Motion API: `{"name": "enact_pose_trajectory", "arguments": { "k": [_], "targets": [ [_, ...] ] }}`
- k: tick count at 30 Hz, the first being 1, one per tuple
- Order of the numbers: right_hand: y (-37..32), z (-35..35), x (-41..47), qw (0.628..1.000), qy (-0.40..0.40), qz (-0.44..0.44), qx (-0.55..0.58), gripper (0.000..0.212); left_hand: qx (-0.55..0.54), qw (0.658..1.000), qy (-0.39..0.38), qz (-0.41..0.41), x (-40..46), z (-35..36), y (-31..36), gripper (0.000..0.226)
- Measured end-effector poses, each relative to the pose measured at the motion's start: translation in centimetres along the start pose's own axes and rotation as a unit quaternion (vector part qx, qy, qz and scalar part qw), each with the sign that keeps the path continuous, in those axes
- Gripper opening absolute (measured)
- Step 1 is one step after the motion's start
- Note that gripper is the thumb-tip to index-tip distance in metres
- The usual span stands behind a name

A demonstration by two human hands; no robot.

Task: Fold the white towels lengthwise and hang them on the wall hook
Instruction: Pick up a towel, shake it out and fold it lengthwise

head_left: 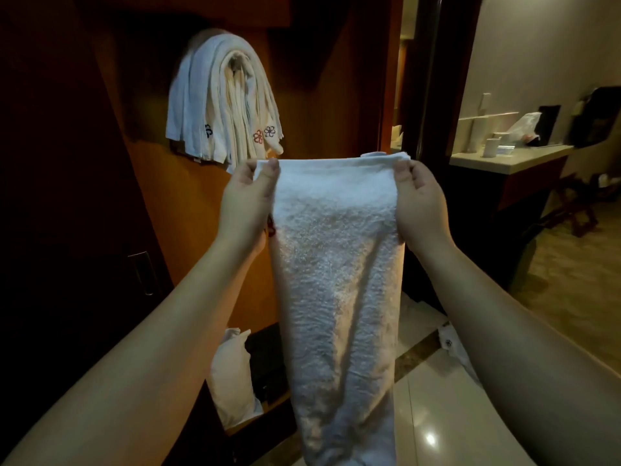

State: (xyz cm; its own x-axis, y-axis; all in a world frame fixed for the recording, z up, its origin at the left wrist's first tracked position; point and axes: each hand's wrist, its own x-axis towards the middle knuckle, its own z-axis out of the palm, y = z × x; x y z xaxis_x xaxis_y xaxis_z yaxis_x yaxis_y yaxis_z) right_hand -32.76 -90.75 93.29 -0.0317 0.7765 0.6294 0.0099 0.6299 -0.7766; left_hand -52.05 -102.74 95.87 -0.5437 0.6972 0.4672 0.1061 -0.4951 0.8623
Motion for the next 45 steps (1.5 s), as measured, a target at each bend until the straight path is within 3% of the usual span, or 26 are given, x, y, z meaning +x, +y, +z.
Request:
{"name": "enact_pose_trajectory", "arguments": {
  "k": [4,7,10,12,15,17,19,22,27,31,35,40,45],
  "targets": [
    [-0.8,-0.3,0.6,0.999,-0.008,0.000,0.037,0.030,0.098,0.987,0.013,0.126,-0.3,0.0,0.7,0.013],
    [-0.2,-0.2,0.8,0.994,-0.056,0.056,0.069,0.026,0.167,0.974,0.029,0.148,-0.2,0.1,0.7,0.015],
    [0.9,-0.3,0.9,0.961,-0.129,0.140,0.202,0.026,0.162,0.981,0.047,0.096,-0.3,0.2,0.7,0.018],
    [1.8,-0.9,0.7,0.908,-0.213,0.219,0.286,0.035,0.147,0.987,0.046,0.041,-0.1,0.2,0.7,0.020],
    [3.5,-1.7,-0.3,0.840,-0.322,0.308,0.310,0.045,0.114,0.993,0.018,-0.037,0.2,0.3,0.5,0.023],
    [4.5,-2.0,-1.0,0.820,-0.333,0.338,0.320,0.046,0.119,0.990,-0.001,-0.072,0.4,0.1,0.2,0.026],
    [5.1,-2.0,-1.4,0.815,-0.293,0.355,0.352,0.041,0.112,0.989,-0.023,-0.096,0.6,-0.1,-0.1,0.028],
    [5.4,-1.3,-1.9,0.827,-0.252,0.343,0.366,0.030,0.121,0.985,-0.052,-0.109,0.9,-0.9,-0.8,0.026],
    [7.2,0.9,-3.5,0.864,-0.187,0.363,0.294,0.044,0.165,0.974,-0.065,-0.139,-0.2,-1.9,-3.7,0.023],
    [8.0,1.6,-5.8,0.908,-0.165,0.344,0.171,0.038,0.193,0.969,-0.027,-0.154,-1.5,-2.5,-6.9,0.024],
    [7.7,2.2,-8.9,0.955,-0.124,0.269,-0.012,0.034,0.257,0.955,0.057,-0.135,-4.0,-2.7,-9.6,0.027],
    [6.8,3.5,-13.2,0.974,-0.124,0.169,-0.083,0.030,0.232,0.960,0.119,-0.098,-8.6,-1.0,-10.4,0.018],
    [5.8,4.5,-15.8,0.974,-0.150,0.149,-0.084,0.034,0.181,0.974,0.097,-0.091,-11.7,0.1,-9.7,0.010]
  ]
}}
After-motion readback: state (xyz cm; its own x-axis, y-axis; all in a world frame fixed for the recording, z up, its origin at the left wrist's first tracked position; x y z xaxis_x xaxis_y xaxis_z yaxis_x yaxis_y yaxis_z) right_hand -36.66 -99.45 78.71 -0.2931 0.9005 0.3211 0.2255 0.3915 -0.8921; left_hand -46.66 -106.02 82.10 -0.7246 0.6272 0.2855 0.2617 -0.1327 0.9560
